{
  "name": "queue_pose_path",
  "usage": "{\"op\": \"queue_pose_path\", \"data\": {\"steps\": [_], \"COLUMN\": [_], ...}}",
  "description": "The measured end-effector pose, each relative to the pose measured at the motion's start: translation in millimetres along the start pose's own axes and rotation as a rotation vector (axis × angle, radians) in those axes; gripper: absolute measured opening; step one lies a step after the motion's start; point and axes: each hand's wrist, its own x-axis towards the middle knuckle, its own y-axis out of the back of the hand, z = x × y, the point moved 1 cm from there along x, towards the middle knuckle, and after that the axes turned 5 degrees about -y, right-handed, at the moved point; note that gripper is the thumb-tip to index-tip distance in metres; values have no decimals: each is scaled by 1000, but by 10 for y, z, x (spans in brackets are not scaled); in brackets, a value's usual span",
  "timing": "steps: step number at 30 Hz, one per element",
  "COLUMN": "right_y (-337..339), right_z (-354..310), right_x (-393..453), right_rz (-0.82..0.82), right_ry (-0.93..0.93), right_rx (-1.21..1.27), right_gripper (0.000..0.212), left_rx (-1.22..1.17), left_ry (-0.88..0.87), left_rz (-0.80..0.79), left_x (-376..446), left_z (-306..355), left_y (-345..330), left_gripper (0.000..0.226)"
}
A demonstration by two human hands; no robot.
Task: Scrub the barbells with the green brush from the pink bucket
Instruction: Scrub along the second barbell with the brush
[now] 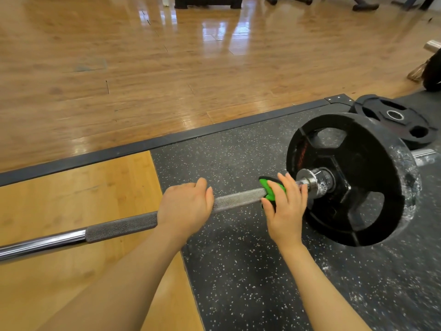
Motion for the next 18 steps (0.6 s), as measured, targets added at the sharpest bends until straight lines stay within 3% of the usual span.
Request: {"op": "queue_pose_path", "data": {"steps": [3,8,18], "right_y": [-47,-147,230], "right_z": [-135,-404,283], "right_x": [-1,-51,185], "right_rz": [31,-37,-163], "right_ry": [-65,127,21], "right_rx": [102,95,-36], "right_gripper": [35,32,39], "left_rx": [11,24,41], "left_ry": [-4,-4,-15], "left_rz": [-11,-9,-36], "left_x": [8,5,2], "left_z": [-3,-3,-5], "left_y": [-5,-9,9], "left_gripper": [35,41,41]}}
